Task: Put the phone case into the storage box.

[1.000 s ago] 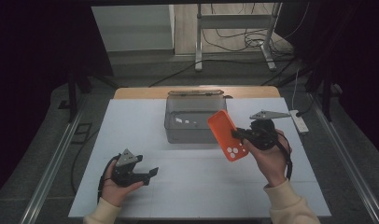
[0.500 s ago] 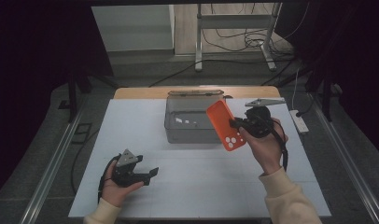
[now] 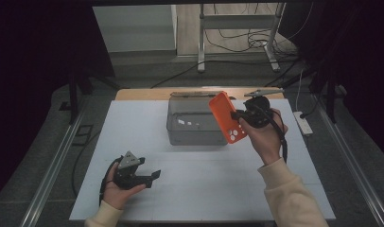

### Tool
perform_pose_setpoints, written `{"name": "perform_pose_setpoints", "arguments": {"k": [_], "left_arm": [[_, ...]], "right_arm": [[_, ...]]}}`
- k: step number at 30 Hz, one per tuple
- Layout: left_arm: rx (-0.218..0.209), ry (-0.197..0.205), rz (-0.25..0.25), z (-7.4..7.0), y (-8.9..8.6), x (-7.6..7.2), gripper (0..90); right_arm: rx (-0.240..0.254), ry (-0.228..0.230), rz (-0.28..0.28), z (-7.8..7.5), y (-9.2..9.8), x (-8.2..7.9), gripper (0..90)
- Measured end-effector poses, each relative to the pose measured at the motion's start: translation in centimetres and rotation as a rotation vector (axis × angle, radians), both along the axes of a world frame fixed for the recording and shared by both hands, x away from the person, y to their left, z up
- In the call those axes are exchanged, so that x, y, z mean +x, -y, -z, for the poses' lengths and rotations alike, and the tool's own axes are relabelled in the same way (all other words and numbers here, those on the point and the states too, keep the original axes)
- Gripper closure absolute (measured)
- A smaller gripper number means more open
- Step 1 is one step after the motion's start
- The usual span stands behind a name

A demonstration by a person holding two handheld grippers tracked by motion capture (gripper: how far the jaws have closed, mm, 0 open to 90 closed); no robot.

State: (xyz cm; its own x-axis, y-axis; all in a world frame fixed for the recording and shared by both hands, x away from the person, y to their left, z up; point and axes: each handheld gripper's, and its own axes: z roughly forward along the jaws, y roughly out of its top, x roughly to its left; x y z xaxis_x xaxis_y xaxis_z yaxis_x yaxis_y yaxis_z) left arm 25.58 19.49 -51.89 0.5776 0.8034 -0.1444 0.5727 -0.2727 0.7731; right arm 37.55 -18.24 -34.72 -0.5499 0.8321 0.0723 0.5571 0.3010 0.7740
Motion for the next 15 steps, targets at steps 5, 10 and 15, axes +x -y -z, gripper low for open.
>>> {"name": "perform_pose_setpoints", "arguments": {"k": [5, 10, 15], "left_arm": [[0.007, 0.004, -0.004, 0.0, 0.1, 0.0, 17.1], [-0.013, 0.003, -0.002, -0.1, 0.0, 0.0, 17.1], [-0.008, 0.003, 0.001, -0.1, 0.1, 0.0, 17.1]], "right_arm": [[-0.020, -0.009, 0.011, -0.3, -0.6, 1.1, 80.5], [-0.034, -0.008, 0.030, -0.4, -1.1, 2.1, 80.5], [-0.049, -0.010, 0.037, -1.0, -2.1, 3.0, 80.5]]}}
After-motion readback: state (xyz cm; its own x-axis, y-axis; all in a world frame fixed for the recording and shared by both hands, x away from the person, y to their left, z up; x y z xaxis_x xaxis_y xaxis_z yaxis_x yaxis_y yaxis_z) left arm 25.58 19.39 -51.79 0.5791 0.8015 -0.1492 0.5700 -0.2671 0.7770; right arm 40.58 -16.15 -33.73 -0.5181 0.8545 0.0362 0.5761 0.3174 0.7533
